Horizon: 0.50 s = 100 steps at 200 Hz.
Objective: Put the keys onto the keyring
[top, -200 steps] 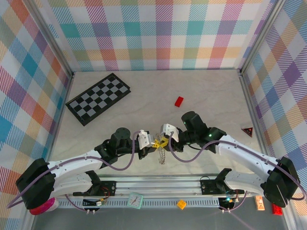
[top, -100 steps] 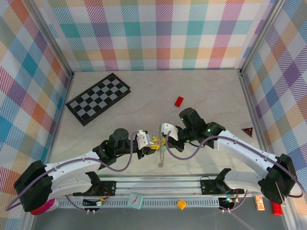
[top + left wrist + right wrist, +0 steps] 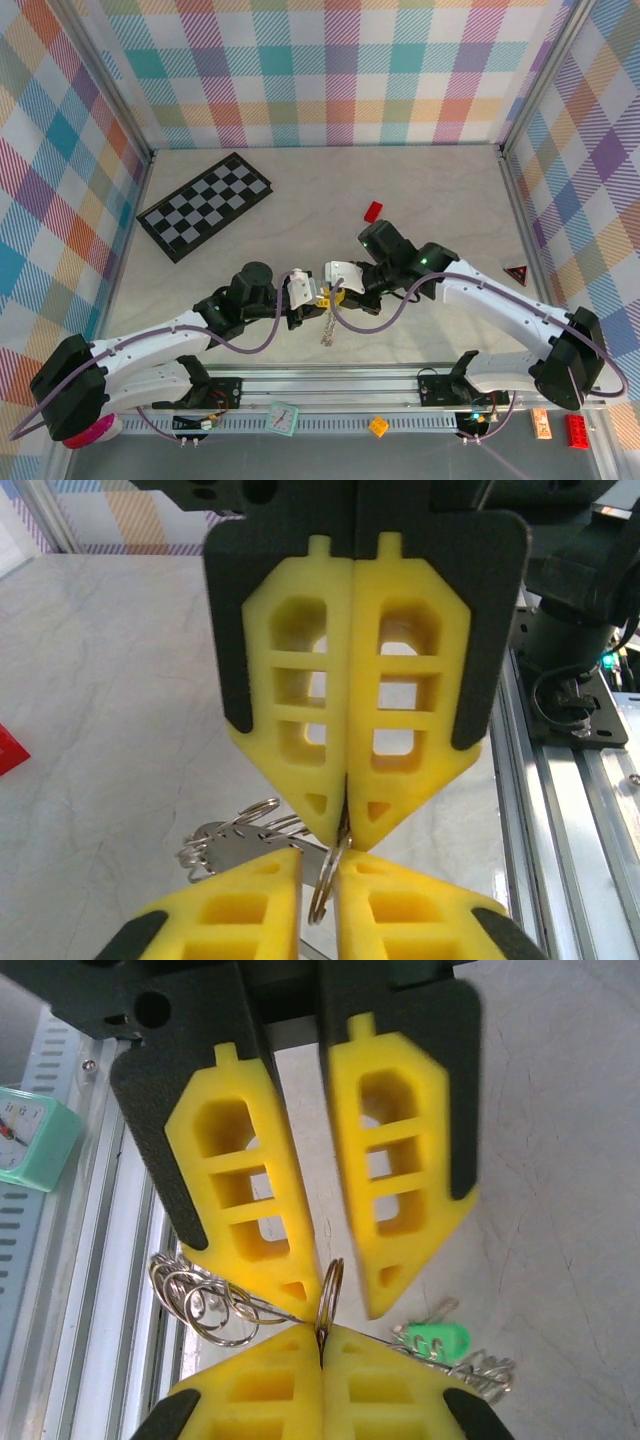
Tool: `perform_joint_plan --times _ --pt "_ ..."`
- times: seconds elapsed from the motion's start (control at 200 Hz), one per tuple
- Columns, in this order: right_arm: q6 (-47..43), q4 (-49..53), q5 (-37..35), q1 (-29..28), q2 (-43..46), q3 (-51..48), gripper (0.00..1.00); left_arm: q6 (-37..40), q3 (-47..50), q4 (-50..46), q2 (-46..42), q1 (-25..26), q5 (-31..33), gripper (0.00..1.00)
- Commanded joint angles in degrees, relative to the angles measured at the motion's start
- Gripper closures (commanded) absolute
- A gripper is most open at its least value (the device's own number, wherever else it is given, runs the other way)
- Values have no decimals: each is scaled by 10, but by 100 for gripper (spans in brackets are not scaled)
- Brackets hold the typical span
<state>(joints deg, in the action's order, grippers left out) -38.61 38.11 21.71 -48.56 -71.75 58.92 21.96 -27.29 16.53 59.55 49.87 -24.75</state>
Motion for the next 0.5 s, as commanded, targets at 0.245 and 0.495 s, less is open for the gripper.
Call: perform_joint_plan --times 0.245,0.495 --pt "92 -80 3 16 65 -56 71 7 -2 10 -9 4 -13 100" --pt "201 -128 29 21 107 -114 61 2 15 53 -9 3 -9 100"
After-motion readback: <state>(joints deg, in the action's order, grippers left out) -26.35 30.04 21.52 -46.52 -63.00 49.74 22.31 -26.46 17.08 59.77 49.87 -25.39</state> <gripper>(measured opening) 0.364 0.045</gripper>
